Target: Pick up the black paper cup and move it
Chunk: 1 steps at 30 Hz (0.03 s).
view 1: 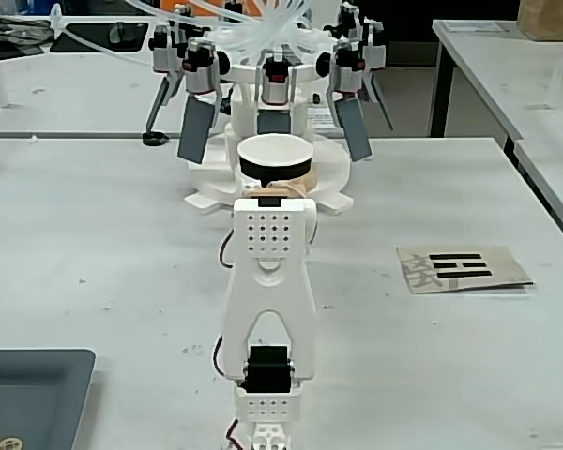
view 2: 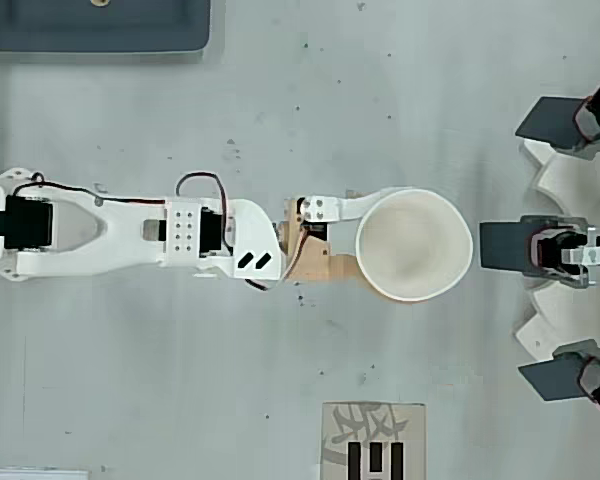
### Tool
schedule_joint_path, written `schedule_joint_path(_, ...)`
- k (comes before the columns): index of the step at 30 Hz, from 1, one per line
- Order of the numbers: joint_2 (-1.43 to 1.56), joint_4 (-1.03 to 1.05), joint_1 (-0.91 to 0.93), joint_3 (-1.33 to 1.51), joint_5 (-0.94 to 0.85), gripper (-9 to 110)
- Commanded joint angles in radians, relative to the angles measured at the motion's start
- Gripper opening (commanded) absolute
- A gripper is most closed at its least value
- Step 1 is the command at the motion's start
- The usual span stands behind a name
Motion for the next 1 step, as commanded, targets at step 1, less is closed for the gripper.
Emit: schedule_joint_path(1, 0.006, 0.006, 0.006, -0.063, -0.009, 10)
